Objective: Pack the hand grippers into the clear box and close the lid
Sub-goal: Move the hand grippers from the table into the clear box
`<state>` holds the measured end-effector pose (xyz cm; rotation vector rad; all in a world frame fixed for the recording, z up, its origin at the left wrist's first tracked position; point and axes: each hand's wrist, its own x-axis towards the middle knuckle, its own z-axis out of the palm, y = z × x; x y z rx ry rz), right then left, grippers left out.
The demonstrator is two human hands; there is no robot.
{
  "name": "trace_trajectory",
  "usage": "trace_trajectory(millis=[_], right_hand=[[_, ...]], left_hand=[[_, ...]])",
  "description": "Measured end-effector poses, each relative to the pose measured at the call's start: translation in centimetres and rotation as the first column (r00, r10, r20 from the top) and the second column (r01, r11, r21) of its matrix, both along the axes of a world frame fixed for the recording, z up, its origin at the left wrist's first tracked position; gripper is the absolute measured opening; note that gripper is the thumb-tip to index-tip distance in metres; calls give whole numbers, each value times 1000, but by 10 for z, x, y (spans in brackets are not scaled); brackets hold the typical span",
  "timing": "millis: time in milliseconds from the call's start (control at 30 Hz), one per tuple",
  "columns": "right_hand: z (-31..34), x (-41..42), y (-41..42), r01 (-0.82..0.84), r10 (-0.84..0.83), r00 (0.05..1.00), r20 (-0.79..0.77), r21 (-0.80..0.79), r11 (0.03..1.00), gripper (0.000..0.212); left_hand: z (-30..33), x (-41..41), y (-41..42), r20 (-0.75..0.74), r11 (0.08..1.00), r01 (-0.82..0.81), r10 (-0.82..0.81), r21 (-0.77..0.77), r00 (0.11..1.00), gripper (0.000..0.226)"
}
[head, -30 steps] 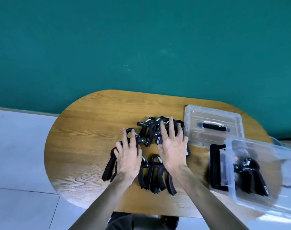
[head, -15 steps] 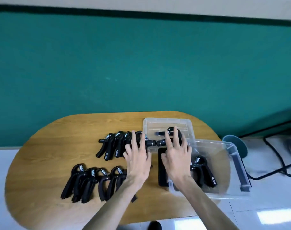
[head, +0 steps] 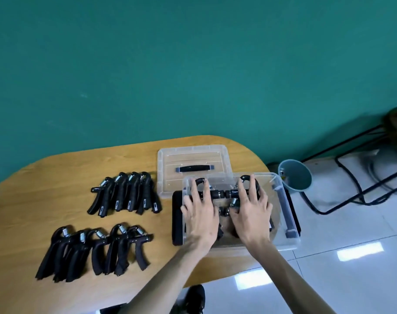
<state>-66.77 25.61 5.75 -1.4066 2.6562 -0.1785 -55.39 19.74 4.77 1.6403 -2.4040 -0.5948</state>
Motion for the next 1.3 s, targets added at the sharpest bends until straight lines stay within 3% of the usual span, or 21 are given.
trace_trajectory(millis=[267,633,1000,1133,1300], right_hand=[[-47,-27,6,-3,-8,996,84,129,992,85],[-105,-54,-9,-93,6,965,264,319,943,79],[-136,-64,-7,-229,119,937,327,321,919,83],[-142,-58,-4,-271,165,944,285,387,881,94],[-146,-57,-3,-261,162,945,284,357,897,93]], left_hand=[[-51,-24,6,48,999,9,-12,52,999,68],[-115,-39,2,169,969,-139,105,204,980,65],[-144,-46,-3,207,979,-87,48,186,977,81],[-151,-47,-1,256,982,-69,22,177,967,83],[-155,-48,0,273,983,-75,26,168,962,78]])
